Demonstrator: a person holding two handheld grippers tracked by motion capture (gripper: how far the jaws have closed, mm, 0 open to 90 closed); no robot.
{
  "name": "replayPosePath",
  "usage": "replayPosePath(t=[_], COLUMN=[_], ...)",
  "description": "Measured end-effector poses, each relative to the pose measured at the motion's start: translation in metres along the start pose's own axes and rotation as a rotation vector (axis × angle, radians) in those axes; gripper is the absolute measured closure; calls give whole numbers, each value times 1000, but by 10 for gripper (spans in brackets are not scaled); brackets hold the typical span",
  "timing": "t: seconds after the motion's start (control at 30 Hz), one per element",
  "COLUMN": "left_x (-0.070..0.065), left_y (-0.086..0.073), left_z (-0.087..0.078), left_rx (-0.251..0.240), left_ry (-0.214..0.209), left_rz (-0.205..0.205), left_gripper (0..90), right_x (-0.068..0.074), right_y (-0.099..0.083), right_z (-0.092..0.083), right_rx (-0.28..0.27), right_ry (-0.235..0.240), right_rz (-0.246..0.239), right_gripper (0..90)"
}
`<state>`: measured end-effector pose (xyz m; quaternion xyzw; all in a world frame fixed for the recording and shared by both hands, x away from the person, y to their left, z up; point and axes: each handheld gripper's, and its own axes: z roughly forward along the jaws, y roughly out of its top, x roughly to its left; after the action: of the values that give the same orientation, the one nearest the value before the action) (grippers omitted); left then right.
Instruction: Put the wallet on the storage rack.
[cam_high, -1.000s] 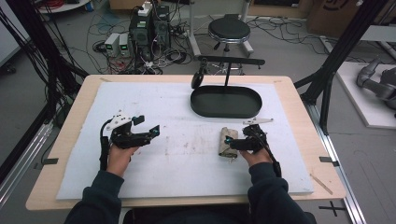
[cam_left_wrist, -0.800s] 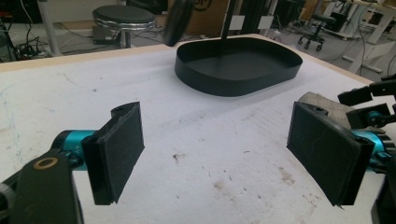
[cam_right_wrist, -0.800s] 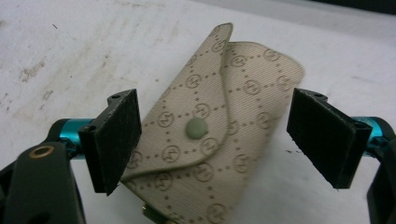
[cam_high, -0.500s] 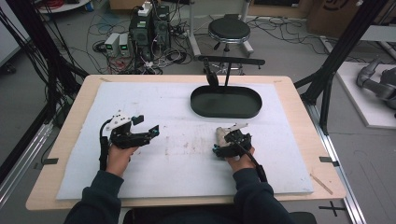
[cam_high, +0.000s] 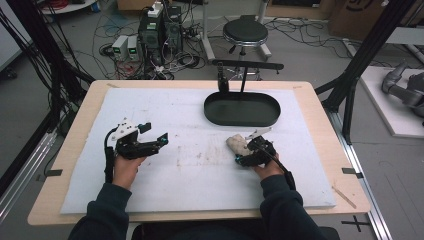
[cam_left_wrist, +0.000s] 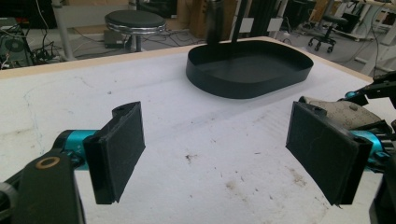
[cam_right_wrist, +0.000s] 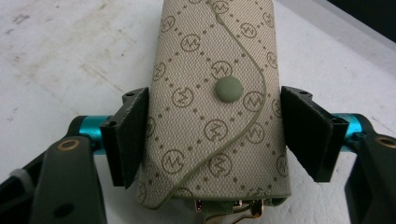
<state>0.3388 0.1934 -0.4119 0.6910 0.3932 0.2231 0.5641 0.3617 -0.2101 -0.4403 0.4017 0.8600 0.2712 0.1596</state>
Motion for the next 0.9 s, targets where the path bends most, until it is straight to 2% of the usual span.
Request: replayPosePath(t=[0.03, 0.1, 0.17, 0.27, 0.3, 0.33, 0.4, 0.43, 0.47, 0.57, 0.6, 0.63, 0.67, 0.77, 0.8, 0.83, 0.9], left_x=[0, 0, 0, 1, 1, 1, 1, 1, 1, 1, 1, 1, 1, 1, 1, 1, 2], left_y=[0, 0, 0, 0, 0, 0, 0, 0, 0, 0, 0, 0, 0, 2, 2, 2, 1], left_z=[0, 0, 1, 0, 0, 0, 0, 0, -1, -1, -1, -1, -1, -2, -3, -3, -5], left_rx=[3, 5, 4, 2, 2, 3, 4, 5, 4, 2, 2, 3, 3, 1, 1, 2, 0], left_ry=[-1, -1, -4, -2, -2, -1, 1, 2, 0, 1, 1, 4, 4, 9, 8, 10, 13], left_rz=[1, 2, 0, -4, -4, -3, -3, 0, 1, -1, -1, -3, -3, -1, 2, 4, 8], left_gripper=[191, 191, 191, 191, 191, 191, 191, 191, 191, 191, 191, 191, 191, 191, 191, 191, 191], right_x=[-1, -2, -2, -3, -3, -8, -11, -16, -27, -47, -47, -59, -65, -85, -85, -94, -100], right_y=[0, 1, 3, 7, 7, 14, 17, 22, 33, 54, 54, 66, 72, 85, 85, 92, 99], right_z=[-1, -3, -5, -10, -10, -15, -17, -19, -23, -22, -22, -16, -11, 4, 4, 14, 24], right_rx=[-12, -18, -50, -100, -100, -131, -144, -157, -181, -188, -188, -175, -165, -170, -170, -159, -118], right_ry=[1, 6, 33, 44, 44, 31, 26, 21, 19, 22, 22, 4, -6, -15, -15, -36, -63], right_rz=[-10, -26, -34, -56, -56, -73, -74, -73, -72, -82, -82, -97, -99, -67, -67, -62, -87], right_gripper=[354, 377, 388, 393, 393, 393, 393, 393, 392, 390, 390, 388, 387, 385, 385, 382, 381])
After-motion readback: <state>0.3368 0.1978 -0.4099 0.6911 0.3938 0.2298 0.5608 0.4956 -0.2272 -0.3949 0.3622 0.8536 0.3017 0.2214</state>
